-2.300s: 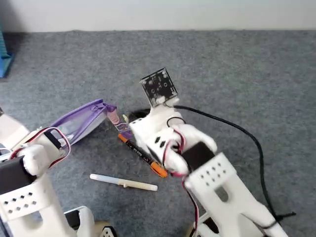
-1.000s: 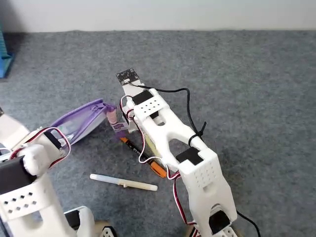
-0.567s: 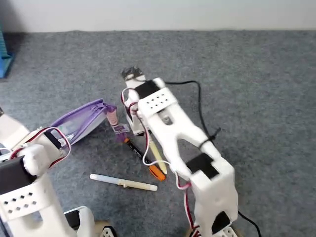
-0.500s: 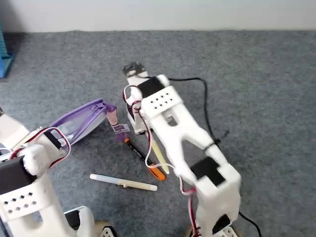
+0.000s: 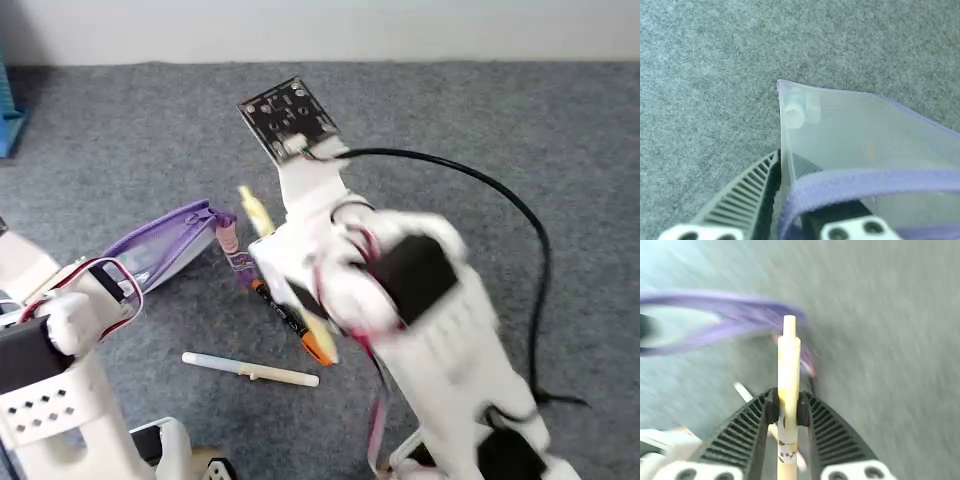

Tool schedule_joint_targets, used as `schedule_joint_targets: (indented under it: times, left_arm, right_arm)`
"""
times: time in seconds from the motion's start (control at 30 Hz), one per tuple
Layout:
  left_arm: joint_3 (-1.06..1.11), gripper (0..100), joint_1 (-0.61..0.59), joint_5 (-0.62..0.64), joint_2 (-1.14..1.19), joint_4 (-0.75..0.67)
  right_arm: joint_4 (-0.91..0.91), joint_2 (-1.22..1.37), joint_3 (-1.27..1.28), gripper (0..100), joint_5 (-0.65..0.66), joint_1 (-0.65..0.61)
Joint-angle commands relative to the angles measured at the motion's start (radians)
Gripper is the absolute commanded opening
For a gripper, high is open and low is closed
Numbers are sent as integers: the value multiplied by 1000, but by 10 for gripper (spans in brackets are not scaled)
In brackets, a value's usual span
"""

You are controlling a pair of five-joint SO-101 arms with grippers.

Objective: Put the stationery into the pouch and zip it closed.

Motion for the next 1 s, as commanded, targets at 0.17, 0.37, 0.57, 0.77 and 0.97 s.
schedule_joint_targets:
  times: [0.17, 0.37, 0.57, 0.77, 0.97]
  left_arm:
    - [-31, 12, -2, 9, -5, -5]
    - [-31, 12, -2, 9, -5, -5]
    - [-31, 12, -6, 9, -5, -5]
    - [-31, 12, -6, 9, -6, -5]
    - [-31, 12, -6, 9, -6, -3]
  right_arm:
    - [-447, -128, -12, 8, -8, -165]
    - [-780, -99, 120, 8, 0, -203]
    - [-1175, -94, 373, 8, 138, -203]
    - [-1403, -97, 574, 8, 178, -203]
    - [-1471, -104, 707, 8, 183, -197]
